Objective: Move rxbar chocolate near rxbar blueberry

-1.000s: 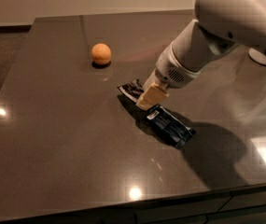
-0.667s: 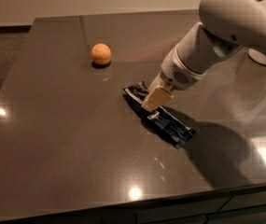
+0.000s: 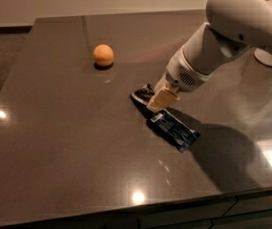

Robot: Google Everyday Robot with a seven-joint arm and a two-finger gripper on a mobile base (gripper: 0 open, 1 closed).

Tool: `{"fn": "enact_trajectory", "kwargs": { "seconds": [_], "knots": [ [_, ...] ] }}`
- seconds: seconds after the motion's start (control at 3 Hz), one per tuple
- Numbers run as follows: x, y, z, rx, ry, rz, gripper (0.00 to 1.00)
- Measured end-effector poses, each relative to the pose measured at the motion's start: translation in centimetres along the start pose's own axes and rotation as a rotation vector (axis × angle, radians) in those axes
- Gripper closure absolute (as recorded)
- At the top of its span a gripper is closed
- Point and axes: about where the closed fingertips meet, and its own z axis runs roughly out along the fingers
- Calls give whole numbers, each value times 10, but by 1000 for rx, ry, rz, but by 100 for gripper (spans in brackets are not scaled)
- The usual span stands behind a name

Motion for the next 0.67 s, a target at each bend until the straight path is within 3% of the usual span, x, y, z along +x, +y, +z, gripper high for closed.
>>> {"fn": "enact_trajectory", "kwargs": {
  "seconds": [0.33, 0.67],
  "knots": [
    [-2, 3, 1, -21, -11, -7, 0],
    [-2, 3, 1, -21, -11, -7, 0]
  ]
}}
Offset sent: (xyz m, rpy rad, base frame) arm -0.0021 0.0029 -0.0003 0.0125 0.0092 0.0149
